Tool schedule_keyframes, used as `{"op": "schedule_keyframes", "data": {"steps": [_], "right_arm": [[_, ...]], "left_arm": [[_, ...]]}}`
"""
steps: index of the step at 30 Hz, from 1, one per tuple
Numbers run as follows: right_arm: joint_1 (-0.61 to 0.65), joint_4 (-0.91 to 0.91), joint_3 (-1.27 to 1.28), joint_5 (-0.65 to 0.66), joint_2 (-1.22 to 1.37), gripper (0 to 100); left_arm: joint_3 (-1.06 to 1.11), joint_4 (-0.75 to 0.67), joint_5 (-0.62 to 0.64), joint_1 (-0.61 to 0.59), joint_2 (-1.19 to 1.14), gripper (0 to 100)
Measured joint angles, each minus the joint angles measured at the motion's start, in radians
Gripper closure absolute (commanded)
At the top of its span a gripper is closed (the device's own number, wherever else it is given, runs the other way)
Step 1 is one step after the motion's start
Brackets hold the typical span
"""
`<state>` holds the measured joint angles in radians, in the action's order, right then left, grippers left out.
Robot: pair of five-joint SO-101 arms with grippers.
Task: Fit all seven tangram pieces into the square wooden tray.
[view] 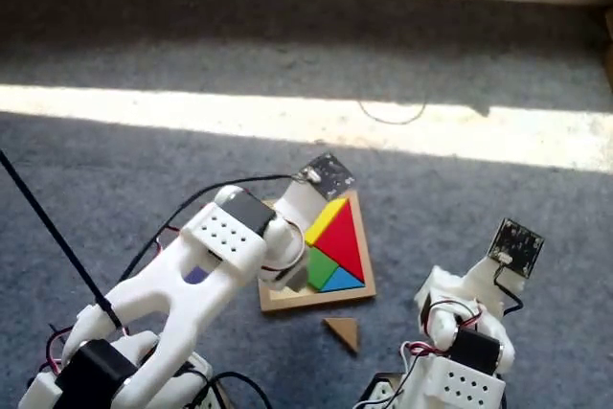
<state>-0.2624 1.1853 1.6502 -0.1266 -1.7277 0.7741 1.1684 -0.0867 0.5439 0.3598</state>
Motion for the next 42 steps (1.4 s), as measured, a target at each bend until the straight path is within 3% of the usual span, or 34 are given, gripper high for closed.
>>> {"op": "schedule_keyframes", "data": {"steps": [4, 14, 27, 32, 37, 42], "right_arm": [[0.0, 0.0, 0.0, 0.0, 0.0, 99.4], [0.0, 0.0, 0.0, 0.0, 0.0, 99.4], [0.0, 0.0, 0.0, 0.0, 0.0, 99.4], [0.0, 0.0, 0.0, 0.0, 0.0, 99.4], [-0.035, 0.0, 0.0, 0.0, 0.0, 99.4], [-0.123, 0.0, 0.0, 0.0, 0.0, 99.4]], "left_arm": [[0.071, -0.008, 0.051, 0.055, 0.0, 76], [0.204, -0.124, 0.078, 0.044, 0.0, 76], [0.199, -0.176, -0.057, -0.172, 0.0, 76], [0.077, -0.098, -0.064, -0.187, 0.0, 80], [-0.072, 0.064, 0.035, -0.071, 0.0, 79], [-0.094, 0.091, 0.17, 0.126, 0.0, 74]]}}
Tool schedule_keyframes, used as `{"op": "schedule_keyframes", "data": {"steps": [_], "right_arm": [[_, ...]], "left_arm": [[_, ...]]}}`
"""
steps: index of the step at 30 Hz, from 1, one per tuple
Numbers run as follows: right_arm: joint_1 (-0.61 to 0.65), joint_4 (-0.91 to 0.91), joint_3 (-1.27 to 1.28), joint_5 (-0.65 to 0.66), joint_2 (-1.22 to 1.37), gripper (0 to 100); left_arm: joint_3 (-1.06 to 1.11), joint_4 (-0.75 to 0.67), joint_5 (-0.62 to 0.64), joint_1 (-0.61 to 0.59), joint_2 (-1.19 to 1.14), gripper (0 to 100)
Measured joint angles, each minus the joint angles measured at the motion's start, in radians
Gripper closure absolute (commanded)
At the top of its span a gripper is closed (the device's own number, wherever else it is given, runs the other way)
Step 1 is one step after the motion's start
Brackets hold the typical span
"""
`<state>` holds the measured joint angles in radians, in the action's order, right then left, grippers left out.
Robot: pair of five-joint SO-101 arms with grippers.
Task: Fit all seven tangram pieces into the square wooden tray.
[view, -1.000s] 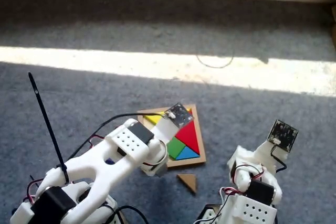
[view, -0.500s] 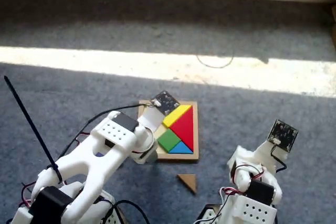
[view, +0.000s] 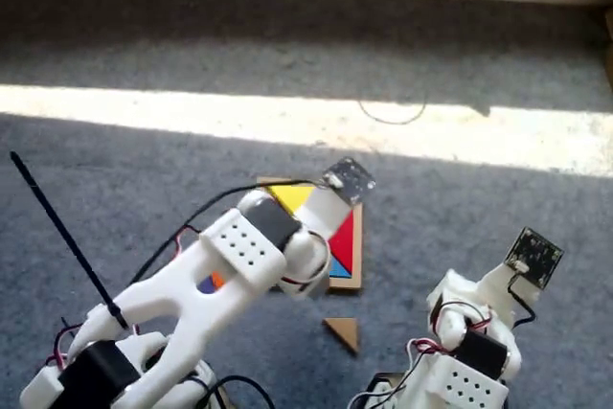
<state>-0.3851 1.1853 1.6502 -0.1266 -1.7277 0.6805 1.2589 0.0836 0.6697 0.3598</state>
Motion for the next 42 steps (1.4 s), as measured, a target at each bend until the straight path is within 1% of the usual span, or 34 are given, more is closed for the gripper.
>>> {"op": "schedule_keyframes", "data": {"steps": [4, 8, 14, 18, 24, 27, 32, 35, 42], "right_arm": [[-0.044, 0.0, 0.0, 0.0, 0.0, 99.4], [-0.063, 0.0, 0.0, 0.0, 0.0, 99.4], [-0.063, 0.0, 0.0, 0.0, 0.0, 99.4], [-0.068, 0.0, 0.0, 0.0, 0.0, 99.4], [-0.068, 0.0, 0.0, 0.0, 0.0, 99.4], [-0.068, 0.0, 0.0, 0.0, 0.0, 99.4], [-0.066, 0.0, 0.0, 0.0, 0.0, 99.4], [-0.066, 0.0, 0.0, 0.0, 0.0, 99.4], [-0.066, 0.0, 0.0, 0.0, 0.0, 99.4]], "left_arm": [[0.0, 0.002, 0.043, 0.129, 0.0, 73], [0.008, -0.055, 0.044, 0.204, 0.0, 73], [0.12, -0.199, -0.074, 0.27, -0.002, 73], [0.161, -0.253, -0.118, 0.305, -0.002, 73], [0.198, -0.345, -0.124, 0.311, -0.008, 73], [0.198, -0.374, -0.124, 0.311, -0.078, 73], [0.091, -0.341, -0.124, 0.311, -0.227, 73], [0.037, -0.313, -0.086, 0.311, -0.295, 73], [0.017, -0.275, -0.061, 0.311, -0.305, 85]]}}
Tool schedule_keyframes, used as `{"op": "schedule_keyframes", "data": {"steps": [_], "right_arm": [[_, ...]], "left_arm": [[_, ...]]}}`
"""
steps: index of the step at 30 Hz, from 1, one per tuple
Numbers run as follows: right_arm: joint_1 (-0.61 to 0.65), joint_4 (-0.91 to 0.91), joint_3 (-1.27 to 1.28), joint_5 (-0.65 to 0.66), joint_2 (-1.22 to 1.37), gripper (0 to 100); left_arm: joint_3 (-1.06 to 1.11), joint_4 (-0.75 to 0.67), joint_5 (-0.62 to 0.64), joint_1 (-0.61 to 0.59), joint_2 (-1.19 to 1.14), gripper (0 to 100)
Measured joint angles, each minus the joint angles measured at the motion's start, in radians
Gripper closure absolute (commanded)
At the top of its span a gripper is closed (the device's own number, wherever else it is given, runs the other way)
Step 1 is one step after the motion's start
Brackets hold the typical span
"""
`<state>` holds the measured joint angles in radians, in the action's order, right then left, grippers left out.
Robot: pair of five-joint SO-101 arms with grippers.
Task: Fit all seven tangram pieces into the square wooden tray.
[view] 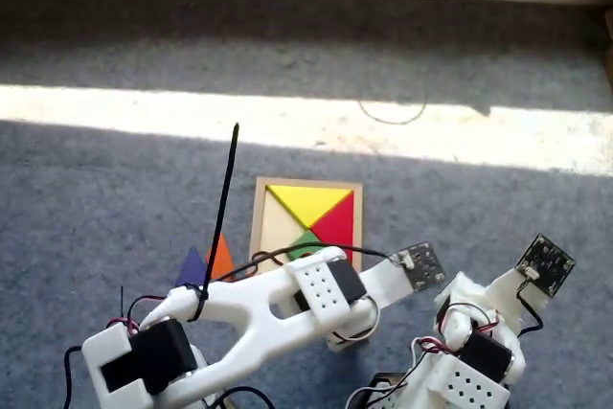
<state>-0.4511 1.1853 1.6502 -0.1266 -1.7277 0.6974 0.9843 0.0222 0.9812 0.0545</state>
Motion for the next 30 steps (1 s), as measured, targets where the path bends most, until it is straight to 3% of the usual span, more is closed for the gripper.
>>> {"op": "schedule_keyframes", "data": {"steps": [15, 20, 25, 30], "right_arm": [[0.0, -0.002, 0.0, 0.0, 0.0, 99.4], [0.0, -0.002, 0.0, 0.0, 0.0, 99.4], [0.0, -0.002, 0.0, 0.0, 0.0, 99.4], [0.0, -0.002, 0.0, 0.0, 0.0, 99.4]], "left_arm": [[0.0, 0.092, 0.0, -0.048, 0.005, 87], [0.023, 0.124, -0.002, -0.054, 0.14, 86], [0.052, 0.129, 0.003, -0.054, 0.233, 74], [0.057, 0.101, 0.138, -0.072, 0.222, 74]]}}
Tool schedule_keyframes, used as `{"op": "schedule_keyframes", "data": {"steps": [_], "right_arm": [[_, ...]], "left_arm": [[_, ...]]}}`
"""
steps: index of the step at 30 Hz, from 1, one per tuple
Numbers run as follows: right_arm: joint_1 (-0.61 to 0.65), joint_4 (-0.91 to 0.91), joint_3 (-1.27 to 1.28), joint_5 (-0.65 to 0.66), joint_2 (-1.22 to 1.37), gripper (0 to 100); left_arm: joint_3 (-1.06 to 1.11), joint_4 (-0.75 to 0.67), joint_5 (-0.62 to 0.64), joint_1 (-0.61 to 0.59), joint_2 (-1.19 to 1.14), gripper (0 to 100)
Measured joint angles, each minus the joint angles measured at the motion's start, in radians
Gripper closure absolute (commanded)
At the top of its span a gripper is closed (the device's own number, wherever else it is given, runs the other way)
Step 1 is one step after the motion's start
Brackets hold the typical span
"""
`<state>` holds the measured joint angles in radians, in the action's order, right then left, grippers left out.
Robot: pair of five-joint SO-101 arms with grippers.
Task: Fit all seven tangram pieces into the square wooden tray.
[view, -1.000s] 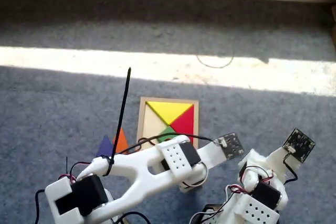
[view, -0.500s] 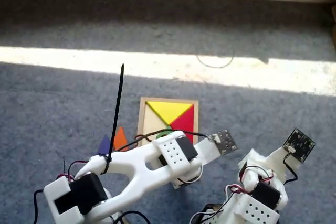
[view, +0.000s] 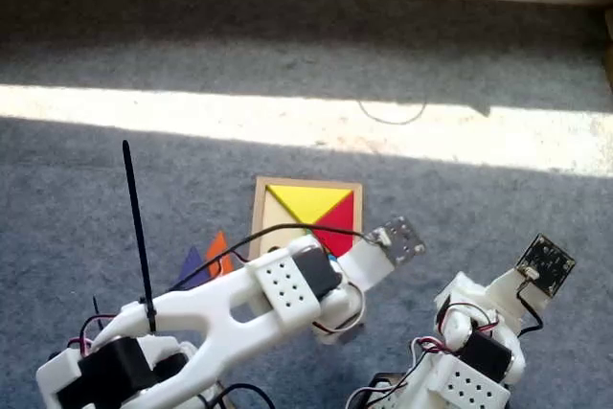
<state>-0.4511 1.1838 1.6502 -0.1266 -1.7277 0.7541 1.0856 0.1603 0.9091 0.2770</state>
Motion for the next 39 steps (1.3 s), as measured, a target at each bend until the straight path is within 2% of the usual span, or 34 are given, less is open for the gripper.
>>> {"op": "schedule_keyframes", "data": {"steps": [8, 12, 14, 19, 22, 25, 30, 39], "right_arm": [[0.0, 0.0, 0.0, 0.0, 0.0, 99.4], [0.0, 0.0, 0.0, 0.0, 0.0, 99.4], [0.002, 0.0, 0.0, 0.0, 0.0, 99.4], [0.017, 0.0, 0.0, 0.0, 0.0, 99.4], [0.017, 0.0, 0.0, 0.0, 0.0, 99.4], [0.018, 0.0, 0.0, 0.0, 0.0, 99.4], [0.021, 0.0, 0.0, 0.0, 0.0, 99.4], [0.021, 0.0, 0.0, 0.0, 0.0, 99.4]], "left_arm": [[0.0, -0.097, 0.196, -0.083, -0.126, 74], [0.0, -0.098, 0.227, -0.091, -0.132, 74], [0.0, -0.098, 0.201, -0.086, -0.132, 78], [0.0, -0.098, 0.02, -0.087, -0.13, 86], [-0.002, -0.098, 0.002, -0.087, -0.13, 87], [-0.026, -0.097, 0.08, -0.087, -0.13, 87], [-0.077, -0.097, 0.299, -0.089, -0.13, 87], [-0.048, -0.097, 0.338, -0.089, -0.141, 87]]}}
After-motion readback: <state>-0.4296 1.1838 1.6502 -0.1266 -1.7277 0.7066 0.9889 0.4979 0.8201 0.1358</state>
